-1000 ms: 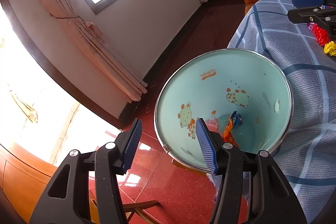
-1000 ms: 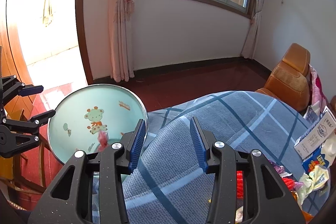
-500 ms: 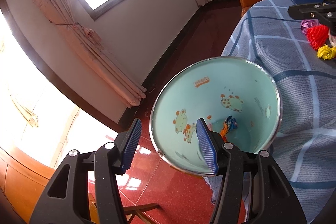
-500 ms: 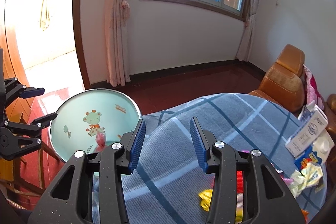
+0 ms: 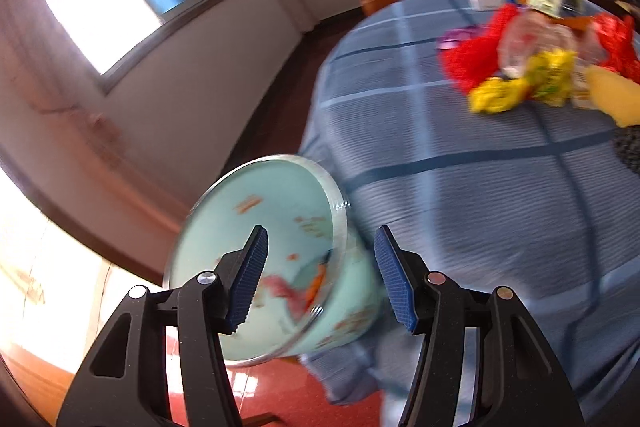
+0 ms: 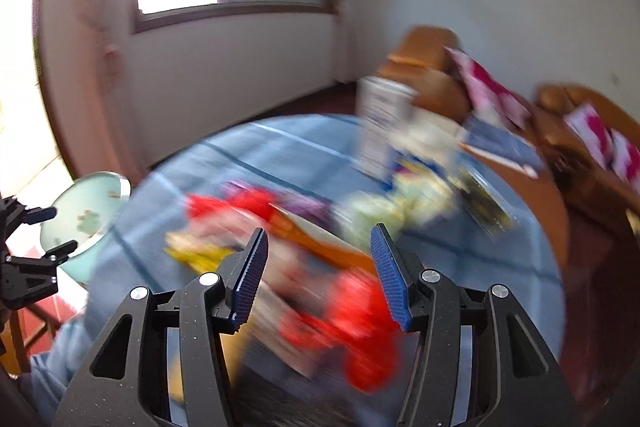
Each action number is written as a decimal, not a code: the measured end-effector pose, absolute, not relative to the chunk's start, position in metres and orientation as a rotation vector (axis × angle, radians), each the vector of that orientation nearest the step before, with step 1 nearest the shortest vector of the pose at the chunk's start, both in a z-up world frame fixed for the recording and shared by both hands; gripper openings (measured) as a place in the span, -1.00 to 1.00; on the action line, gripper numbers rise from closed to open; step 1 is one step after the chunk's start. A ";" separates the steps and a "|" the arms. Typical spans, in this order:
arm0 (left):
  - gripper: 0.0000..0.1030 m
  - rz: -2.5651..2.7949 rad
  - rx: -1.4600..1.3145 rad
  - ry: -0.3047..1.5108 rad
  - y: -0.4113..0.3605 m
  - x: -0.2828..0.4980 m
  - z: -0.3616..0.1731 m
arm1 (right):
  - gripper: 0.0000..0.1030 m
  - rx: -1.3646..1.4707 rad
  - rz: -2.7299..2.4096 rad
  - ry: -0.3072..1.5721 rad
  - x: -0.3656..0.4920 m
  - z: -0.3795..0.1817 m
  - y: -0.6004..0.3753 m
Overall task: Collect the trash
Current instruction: 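Grasp the yellow candy wrapper with the left gripper while the right grasps the black scrubber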
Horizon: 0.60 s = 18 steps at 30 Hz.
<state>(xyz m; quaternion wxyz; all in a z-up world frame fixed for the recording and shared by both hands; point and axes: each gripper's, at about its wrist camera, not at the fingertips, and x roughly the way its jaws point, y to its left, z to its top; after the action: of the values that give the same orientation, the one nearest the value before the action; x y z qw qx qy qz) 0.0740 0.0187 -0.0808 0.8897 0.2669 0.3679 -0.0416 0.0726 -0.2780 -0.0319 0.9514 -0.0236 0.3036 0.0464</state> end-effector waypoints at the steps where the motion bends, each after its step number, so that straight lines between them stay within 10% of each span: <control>1: 0.08 -0.106 0.559 0.762 0.009 0.074 -0.082 | 0.05 -0.021 0.064 0.629 0.066 -0.038 -0.294; 18: 0.10 -0.221 0.523 0.735 -0.060 0.053 -0.079 | 0.10 0.121 0.021 0.636 -0.006 -0.070 -0.333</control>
<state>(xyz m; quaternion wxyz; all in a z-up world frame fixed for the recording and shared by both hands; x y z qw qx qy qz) 0.0526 -0.0604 -0.0791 0.8941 0.2520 0.3545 -0.1064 -0.0063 -0.3327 -0.0701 0.9480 0.0595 0.3125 0.0105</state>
